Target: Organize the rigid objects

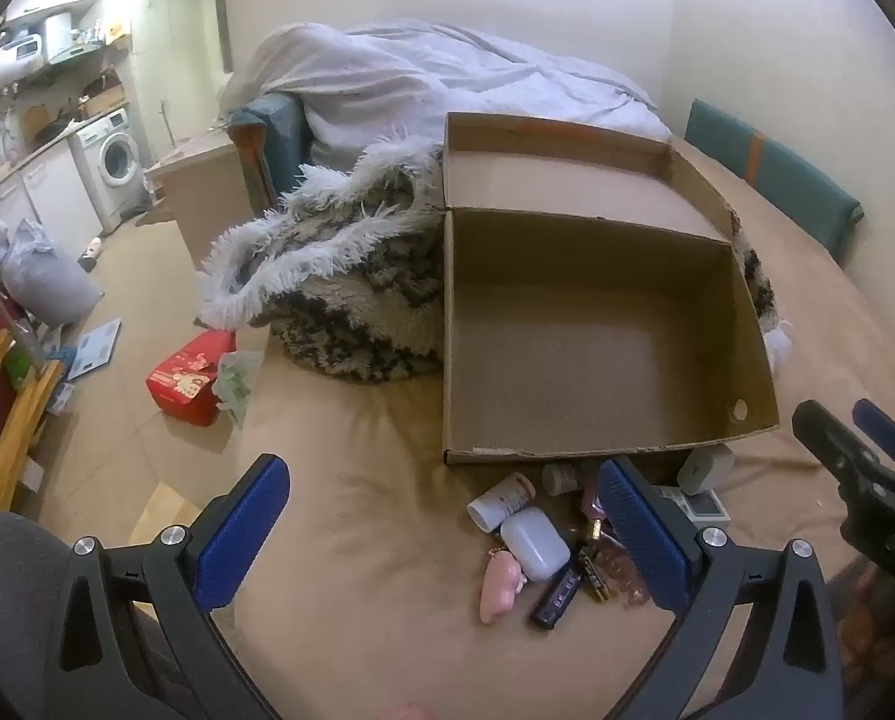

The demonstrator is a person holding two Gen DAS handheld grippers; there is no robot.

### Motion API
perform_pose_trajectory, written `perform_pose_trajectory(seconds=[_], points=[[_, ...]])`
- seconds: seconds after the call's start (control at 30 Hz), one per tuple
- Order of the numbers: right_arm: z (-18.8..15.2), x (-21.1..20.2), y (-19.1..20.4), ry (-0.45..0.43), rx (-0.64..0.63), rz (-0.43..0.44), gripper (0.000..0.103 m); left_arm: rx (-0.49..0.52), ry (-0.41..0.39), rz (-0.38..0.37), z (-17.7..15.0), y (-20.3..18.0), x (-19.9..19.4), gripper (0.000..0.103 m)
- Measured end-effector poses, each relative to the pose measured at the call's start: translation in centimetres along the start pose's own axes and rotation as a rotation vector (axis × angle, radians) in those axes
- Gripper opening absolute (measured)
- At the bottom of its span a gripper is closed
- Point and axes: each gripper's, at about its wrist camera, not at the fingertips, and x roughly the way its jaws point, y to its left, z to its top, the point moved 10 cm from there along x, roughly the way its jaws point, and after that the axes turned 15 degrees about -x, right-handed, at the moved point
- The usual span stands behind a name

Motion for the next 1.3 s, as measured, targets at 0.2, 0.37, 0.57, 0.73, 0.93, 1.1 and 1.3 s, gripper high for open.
perform_pose_trajectory(seconds=[0.2, 0.37, 0.57, 0.73, 0.93, 1.1, 1.3], points=[[0.11, -0.11, -0.04, -0.013, -0.008, -0.006, 0.103, -0.004, 0.002, 0.013, 0.11, -0.09, 0.05, 0.103], [0.46, -0.35, -0.58, -0.022, 0.000, -0.003, 0.103, -0.008, -0.002, 0.012, -0.22, 0.17, 0.29, 0.103], [0.14, -0.37, -0.60, -0.023, 0.021, -0.010, 0.103, 0.002, -0.020, 0.008, -0.19, 0.16, 0.30, 0.103], [0.30, -0.65, -0.82, -0.034, 0.027, -0.016, 0.103, 0.006, -0.024, 0.010, -0.26, 0.06, 0.16, 0.103], [0.29, -0.64, -0.85, -0.035, 0.028, -0.015, 0.103, 0.010, -0.031, 0.014, -0.27, -0.12, -0.10, 0.103], [0.27, -0.63, -0.85, -0.033, 0.028, -0.015, 0.103, 0.010, -0.031, 0.015, -0.19, -0.16, -0.16, 0.103], [0.27, -0.60, -0.87, -0.031, 0.029, -0.015, 0.103, 0.011, -0.031, 0.015, -0.18, -0.16, -0.16, 0.103]])
